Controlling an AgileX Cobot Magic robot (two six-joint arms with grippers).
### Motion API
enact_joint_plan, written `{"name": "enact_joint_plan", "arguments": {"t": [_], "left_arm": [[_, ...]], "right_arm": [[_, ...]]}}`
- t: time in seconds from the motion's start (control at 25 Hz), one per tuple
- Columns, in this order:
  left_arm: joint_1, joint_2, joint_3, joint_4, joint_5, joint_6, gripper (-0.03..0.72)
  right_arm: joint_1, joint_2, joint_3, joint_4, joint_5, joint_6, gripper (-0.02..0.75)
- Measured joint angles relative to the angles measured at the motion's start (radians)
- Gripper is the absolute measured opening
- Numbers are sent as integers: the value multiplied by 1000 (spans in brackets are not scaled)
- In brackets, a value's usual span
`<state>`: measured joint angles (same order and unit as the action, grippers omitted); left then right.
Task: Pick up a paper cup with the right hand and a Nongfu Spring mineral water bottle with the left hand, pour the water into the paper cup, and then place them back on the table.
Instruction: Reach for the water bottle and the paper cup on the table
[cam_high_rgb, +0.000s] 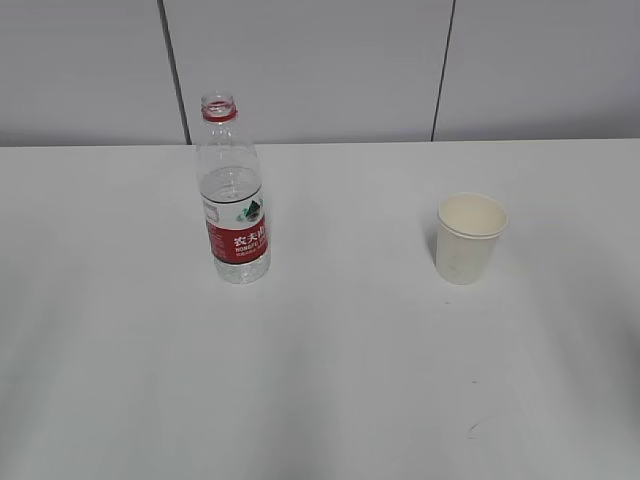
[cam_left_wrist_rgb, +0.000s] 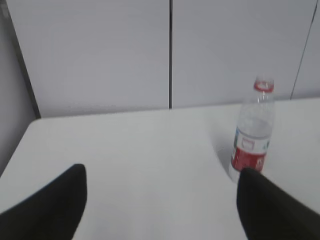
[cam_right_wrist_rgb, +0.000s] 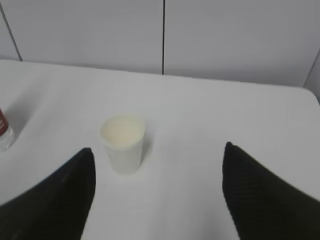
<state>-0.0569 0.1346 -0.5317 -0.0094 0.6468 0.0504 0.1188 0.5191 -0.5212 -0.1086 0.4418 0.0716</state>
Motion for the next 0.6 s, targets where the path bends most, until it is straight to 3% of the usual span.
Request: {"name": "enact_joint_plan", "arguments": {"t": [0.24,0.6], "left_arm": [[0,318,0,-11,-362,41,562],[0,817,64,-21,-1014,-6,512]], "right_arm": [[0,248,0,-13,-391,0,590],[0,532,26,-13,-683,0,590]]}}
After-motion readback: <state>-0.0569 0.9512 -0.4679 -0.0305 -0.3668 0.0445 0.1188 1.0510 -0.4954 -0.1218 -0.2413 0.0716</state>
